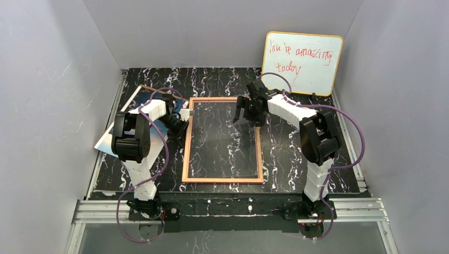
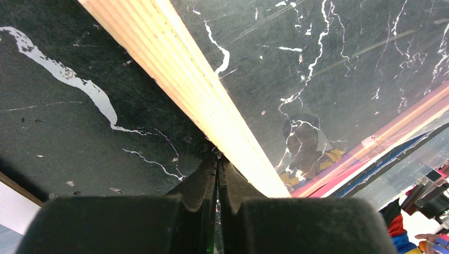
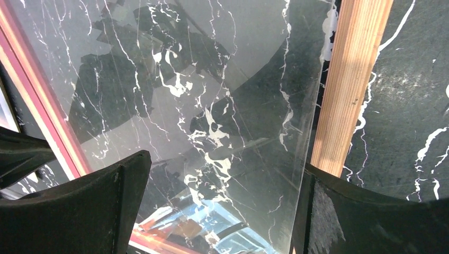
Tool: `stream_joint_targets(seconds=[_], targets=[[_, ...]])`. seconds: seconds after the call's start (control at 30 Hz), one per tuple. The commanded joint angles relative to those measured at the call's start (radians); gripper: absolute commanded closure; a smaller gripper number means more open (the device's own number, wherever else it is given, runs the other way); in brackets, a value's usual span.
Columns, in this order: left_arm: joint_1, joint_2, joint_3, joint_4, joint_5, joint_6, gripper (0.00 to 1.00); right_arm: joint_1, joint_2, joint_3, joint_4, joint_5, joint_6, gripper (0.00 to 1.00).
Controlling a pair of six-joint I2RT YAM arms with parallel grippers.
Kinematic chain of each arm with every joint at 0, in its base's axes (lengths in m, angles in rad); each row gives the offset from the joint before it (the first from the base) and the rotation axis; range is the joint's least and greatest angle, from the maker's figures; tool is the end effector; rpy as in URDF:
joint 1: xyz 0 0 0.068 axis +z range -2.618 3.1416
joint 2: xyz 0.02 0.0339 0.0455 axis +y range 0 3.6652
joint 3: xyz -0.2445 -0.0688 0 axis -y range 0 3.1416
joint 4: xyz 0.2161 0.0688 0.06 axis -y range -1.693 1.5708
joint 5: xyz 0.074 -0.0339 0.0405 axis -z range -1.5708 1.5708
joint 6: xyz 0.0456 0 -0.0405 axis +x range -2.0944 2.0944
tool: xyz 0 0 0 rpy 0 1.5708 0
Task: Put the photo into the frame
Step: Place the photo frame item in the photo frame.
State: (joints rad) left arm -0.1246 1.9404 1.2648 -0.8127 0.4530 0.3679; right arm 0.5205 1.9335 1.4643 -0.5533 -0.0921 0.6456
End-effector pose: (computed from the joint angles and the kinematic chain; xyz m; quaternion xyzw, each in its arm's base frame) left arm 0.3190 -0.0601 0.1386 0.2463 0.9420 -0.2178 0.0671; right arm 0.3353 0.1970 0.1960 0.0477 0.9605 0.1859 0.2014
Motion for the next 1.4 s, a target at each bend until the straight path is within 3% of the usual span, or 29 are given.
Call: stream_joint_targets(seconds=[0.0,0.67,1.37], targets=[[-0.02,0.03,-0.045,0.004,-0.031,0.026,1.0,-0.011,0.003,0.024,-0.014,0.016,-0.017,0.01],[-0.02,0.033,-0.044,0.004,-0.034,0.028,1.0,-0.018,0.044,0.044,-0.036,0.018,-0.035,0.01],[-0.02,0.042,-0.031,0.005,-0.046,0.025,1.0,0.035,0.08,0.158,-0.154,0.128,-0.073,0.01]])
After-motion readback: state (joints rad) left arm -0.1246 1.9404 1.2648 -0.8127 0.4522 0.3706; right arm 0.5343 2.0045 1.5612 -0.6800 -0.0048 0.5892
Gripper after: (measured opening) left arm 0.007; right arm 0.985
